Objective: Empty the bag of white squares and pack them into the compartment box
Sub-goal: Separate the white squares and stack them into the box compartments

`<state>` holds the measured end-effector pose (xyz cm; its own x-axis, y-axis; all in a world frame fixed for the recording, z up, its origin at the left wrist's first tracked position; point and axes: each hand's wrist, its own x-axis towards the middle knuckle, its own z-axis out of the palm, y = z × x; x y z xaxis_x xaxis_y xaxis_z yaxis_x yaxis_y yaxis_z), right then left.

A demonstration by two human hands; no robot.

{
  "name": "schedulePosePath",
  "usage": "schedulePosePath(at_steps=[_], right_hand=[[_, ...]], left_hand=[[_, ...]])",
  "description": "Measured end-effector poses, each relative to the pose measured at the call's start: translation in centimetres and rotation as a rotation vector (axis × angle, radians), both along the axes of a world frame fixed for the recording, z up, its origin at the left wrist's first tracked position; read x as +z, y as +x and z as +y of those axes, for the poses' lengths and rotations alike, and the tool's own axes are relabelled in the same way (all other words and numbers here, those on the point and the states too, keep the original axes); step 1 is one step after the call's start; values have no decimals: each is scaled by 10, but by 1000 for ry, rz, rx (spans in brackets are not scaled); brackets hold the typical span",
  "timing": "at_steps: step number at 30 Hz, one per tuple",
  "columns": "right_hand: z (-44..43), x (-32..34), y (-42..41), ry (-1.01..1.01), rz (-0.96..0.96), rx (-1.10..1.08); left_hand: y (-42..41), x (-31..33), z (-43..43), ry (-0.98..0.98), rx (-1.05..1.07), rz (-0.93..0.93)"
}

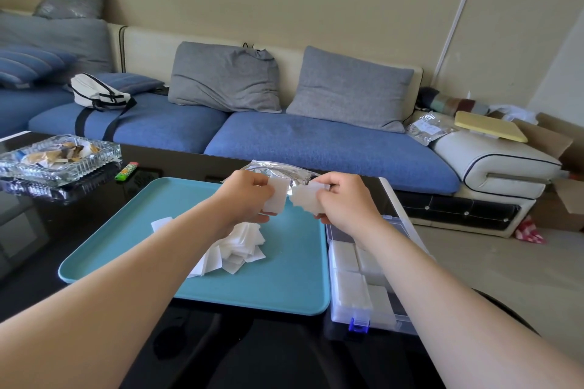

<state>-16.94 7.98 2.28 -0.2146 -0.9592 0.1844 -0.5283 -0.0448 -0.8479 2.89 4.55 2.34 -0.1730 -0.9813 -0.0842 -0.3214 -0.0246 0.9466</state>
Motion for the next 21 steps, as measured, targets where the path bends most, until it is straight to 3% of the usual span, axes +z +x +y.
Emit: schedulePosePath(at_steps=[12, 21], right_hand=[[3, 1, 6, -122, 203, 201], [1, 3, 3, -185, 160, 165]], left_hand=[[-9, 6, 11, 163, -194, 107], [-7, 7, 8, 265, -221, 204]])
